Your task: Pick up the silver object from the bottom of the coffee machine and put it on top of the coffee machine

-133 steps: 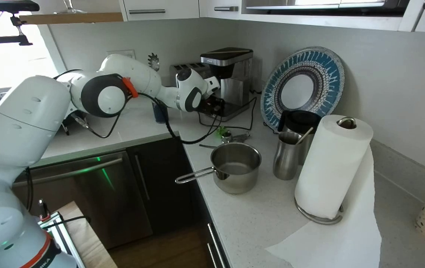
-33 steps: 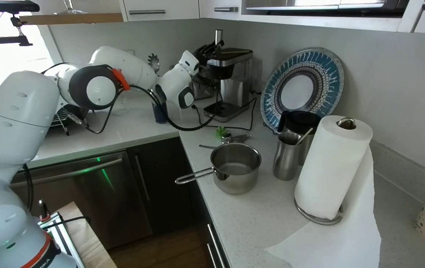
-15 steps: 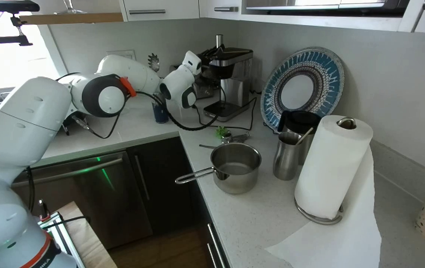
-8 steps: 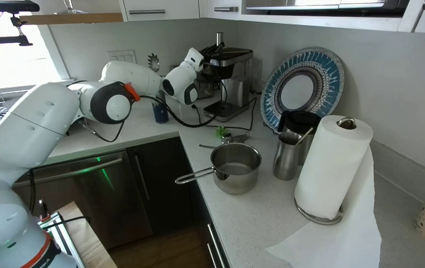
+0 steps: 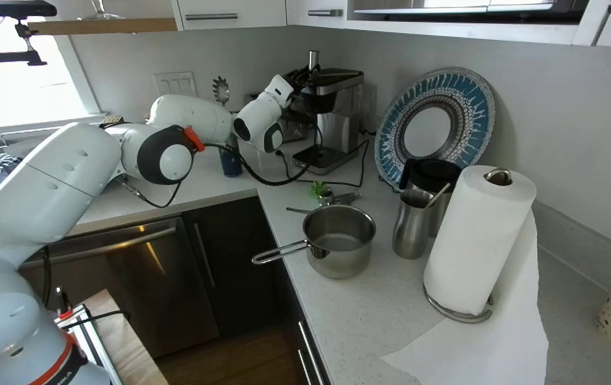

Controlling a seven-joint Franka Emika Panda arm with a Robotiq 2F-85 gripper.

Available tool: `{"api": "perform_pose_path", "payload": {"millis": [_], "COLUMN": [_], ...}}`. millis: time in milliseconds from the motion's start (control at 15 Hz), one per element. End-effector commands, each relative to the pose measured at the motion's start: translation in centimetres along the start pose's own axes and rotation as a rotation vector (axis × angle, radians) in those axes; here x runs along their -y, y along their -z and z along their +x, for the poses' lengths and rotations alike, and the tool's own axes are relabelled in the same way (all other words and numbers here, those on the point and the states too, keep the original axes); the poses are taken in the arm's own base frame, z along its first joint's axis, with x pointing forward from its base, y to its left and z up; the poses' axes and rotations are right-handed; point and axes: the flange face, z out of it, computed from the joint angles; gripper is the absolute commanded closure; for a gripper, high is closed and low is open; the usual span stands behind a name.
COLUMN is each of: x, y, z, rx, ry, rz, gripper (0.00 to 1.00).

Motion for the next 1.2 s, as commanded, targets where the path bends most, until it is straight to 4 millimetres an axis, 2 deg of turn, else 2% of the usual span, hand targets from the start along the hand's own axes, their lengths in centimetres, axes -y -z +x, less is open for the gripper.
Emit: {"api": "perform_pose_path", "payload": {"millis": [0, 133, 400, 667, 867, 1133], "x": [-0.2, -0.3, -0.5, -0.5, -0.5, -2.0], "y": [-0.1, -0.2, -0.2, -0.2, -0.1, 0.6], "z": [-0.5, -0.4, -0.4, 0.0, 1.4, 6.6], "rx": [-0.005, -0.006, -0.005, -0.013, -0.019, -0.012], "ry": [-0.001, 0.012, 0.023, 0.035, 0.057, 0.114], "rz": [0.0, -0.001, -0.004, -0.005, -0.021, -0.13], "gripper": [0.39, 0.32, 0.0, 0.0, 0.0, 0.0]}}
